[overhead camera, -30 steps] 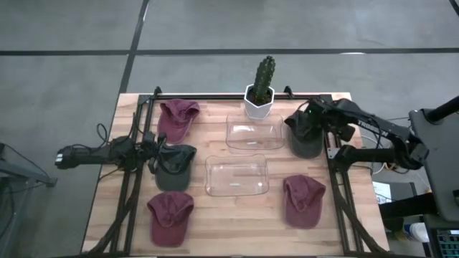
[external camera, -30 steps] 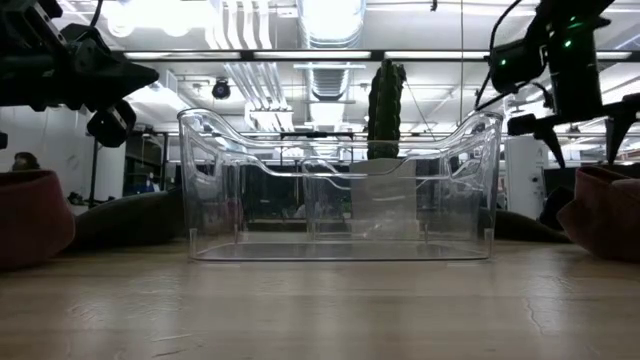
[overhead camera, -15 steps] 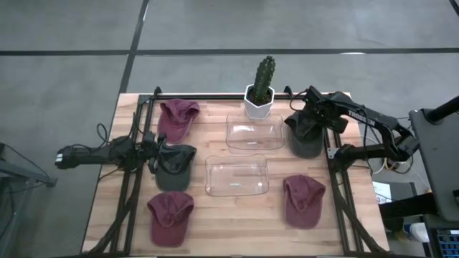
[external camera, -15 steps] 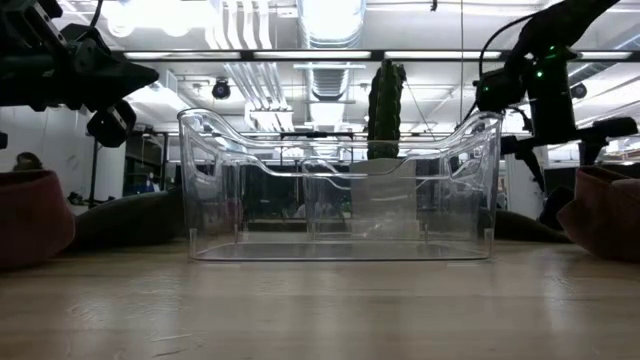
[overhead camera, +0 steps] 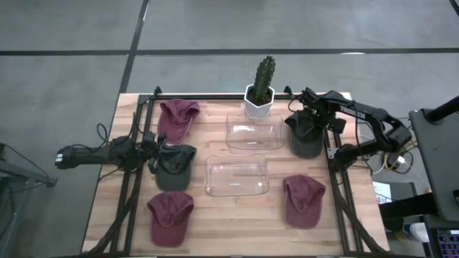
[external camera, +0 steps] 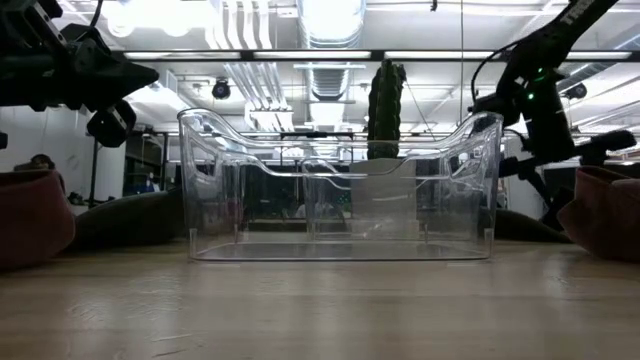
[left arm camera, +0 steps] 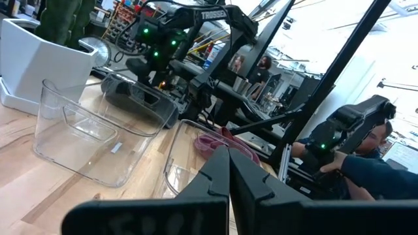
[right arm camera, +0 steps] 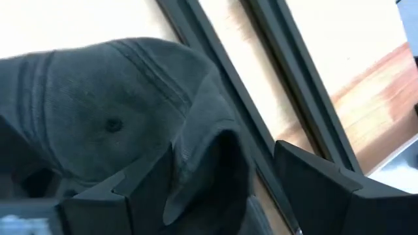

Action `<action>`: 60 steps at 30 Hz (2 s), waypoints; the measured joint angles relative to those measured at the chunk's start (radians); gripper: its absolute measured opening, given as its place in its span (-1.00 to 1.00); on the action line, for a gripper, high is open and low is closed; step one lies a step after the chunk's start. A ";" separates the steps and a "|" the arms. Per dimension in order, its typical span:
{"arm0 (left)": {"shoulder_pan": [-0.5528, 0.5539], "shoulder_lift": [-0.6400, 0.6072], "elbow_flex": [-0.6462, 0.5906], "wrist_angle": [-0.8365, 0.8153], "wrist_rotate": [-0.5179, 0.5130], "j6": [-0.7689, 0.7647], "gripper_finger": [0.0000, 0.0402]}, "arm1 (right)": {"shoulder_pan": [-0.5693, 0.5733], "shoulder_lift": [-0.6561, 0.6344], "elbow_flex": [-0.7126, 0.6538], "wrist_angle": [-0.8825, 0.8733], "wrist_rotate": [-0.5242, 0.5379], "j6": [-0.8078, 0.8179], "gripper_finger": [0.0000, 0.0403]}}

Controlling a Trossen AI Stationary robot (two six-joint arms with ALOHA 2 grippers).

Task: Pick & Place hat
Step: Put the right black cap into the top transparent bin

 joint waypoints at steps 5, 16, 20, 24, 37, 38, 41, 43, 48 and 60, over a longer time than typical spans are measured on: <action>0.000 0.000 0.000 0.000 0.000 0.000 -1.00 | 0.000 0.064 0.000 0.049 -0.010 -0.040 0.14; 0.000 0.000 0.000 0.000 0.000 0.007 -1.00 | 0.000 0.090 0.000 0.074 -0.053 -0.102 -0.54; 0.000 0.000 0.000 0.000 0.000 0.007 -1.00 | -0.003 0.067 0.000 0.073 -0.032 -0.119 -0.82; 0.000 0.000 0.000 0.000 0.000 0.007 -1.00 | -0.003 0.025 0.000 0.067 -0.026 -0.121 -0.92; 0.000 0.000 0.000 0.000 0.000 0.006 -1.00 | -0.002 -0.323 0.084 -0.126 0.060 -0.092 -0.93; 0.000 0.000 0.000 0.000 0.000 0.006 -1.00 | -0.002 -0.354 0.101 -0.132 0.061 -0.096 -0.93; 0.000 0.000 0.000 0.000 0.000 0.006 -1.00 | -0.002 -0.441 0.165 -0.129 0.059 -0.123 -0.93; 0.000 0.000 0.000 0.000 0.000 0.006 -1.00 | -0.002 -0.484 0.212 -0.129 0.055 -0.151 -0.93; 0.000 0.000 0.000 0.000 0.000 0.007 -1.00 | -0.002 -0.551 0.337 -0.129 0.012 -0.245 -0.93; 0.000 0.000 0.000 0.000 0.000 0.007 -1.00 | -0.001 -0.553 0.539 0.085 -0.494 -0.561 -0.94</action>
